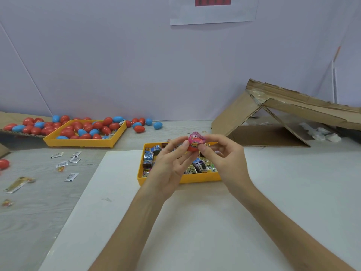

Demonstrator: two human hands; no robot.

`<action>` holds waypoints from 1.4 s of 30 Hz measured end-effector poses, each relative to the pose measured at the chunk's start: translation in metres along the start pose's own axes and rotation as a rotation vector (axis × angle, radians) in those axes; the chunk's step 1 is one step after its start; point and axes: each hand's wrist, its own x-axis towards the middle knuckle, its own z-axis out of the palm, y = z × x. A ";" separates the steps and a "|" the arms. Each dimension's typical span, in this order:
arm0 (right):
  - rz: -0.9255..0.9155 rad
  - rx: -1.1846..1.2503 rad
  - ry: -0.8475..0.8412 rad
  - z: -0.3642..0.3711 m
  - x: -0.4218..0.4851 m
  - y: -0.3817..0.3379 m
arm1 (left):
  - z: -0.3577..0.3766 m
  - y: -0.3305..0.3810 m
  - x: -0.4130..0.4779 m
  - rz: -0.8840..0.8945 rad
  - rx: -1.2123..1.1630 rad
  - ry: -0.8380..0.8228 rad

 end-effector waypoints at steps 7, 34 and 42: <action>-0.009 -0.015 -0.010 0.001 0.000 0.000 | 0.001 0.001 0.000 -0.051 -0.024 -0.009; -0.049 -0.140 -0.029 -0.005 0.004 0.000 | 0.009 -0.001 -0.003 -0.103 -0.051 -0.047; 0.032 -0.069 -0.107 -0.009 0.005 -0.004 | 0.007 -0.002 -0.004 -0.073 -0.012 -0.087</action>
